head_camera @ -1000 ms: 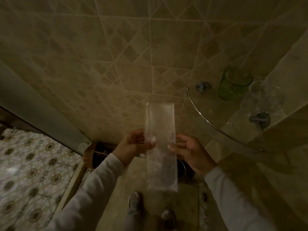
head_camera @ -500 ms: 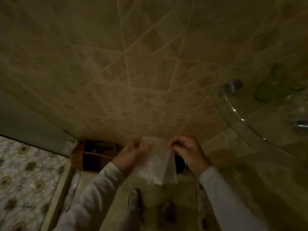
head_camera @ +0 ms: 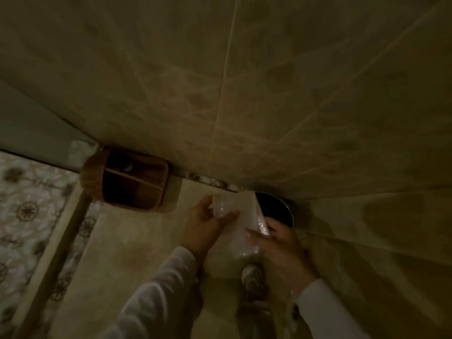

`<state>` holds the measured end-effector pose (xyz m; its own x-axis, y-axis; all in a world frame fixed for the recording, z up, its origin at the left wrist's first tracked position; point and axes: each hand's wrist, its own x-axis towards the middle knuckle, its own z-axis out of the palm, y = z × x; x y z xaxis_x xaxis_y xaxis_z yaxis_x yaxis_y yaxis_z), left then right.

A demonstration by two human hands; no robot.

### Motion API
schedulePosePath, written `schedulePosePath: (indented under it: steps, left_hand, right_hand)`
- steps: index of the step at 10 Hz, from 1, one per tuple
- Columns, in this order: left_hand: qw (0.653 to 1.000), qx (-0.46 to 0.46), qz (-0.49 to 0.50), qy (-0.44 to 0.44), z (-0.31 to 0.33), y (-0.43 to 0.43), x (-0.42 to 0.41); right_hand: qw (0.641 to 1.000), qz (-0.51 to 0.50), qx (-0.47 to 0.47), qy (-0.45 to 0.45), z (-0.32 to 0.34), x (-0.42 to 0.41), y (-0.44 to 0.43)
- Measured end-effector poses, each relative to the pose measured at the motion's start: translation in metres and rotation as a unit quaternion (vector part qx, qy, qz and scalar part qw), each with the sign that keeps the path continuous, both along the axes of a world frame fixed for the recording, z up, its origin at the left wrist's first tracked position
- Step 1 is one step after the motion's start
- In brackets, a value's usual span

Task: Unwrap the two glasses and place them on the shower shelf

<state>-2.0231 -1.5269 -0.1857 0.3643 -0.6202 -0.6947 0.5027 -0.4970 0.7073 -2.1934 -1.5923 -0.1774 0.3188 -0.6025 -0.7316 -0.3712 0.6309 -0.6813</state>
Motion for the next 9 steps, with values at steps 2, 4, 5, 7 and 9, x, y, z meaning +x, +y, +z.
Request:
schedulePosePath:
  steps: [2, 4, 5, 7, 9]
  left_hand:
    - [0.981, 0.081, -0.140, -0.106, -0.164, -0.027, -0.054]
    - [0.909, 0.066, -0.331, -0.246, -0.292, -0.078, -0.111]
    - [0.878, 0.049, -0.389, -0.275, -0.334, -0.105, -0.133]
    - [0.827, 0.028, -0.441, -0.347, -0.385, -0.132, -0.157]
    - [0.812, 0.071, -0.457, -0.357, -0.377, -0.132, -0.147]
  right_hand:
    - [0.989, -0.067, 0.038, 0.124, -0.173, -0.077, -0.039]
    - [0.968, -0.054, 0.043, 0.241, -0.321, -0.135, -0.096]
    - [0.960, -0.083, 0.073, 0.256, -0.383, -0.136, -0.117]
    - [0.958, 0.035, 0.076, 0.274, -0.460, -0.122, -0.134]
    - [0.919, 0.172, 0.020, 0.354, -0.439, -0.123, -0.139]
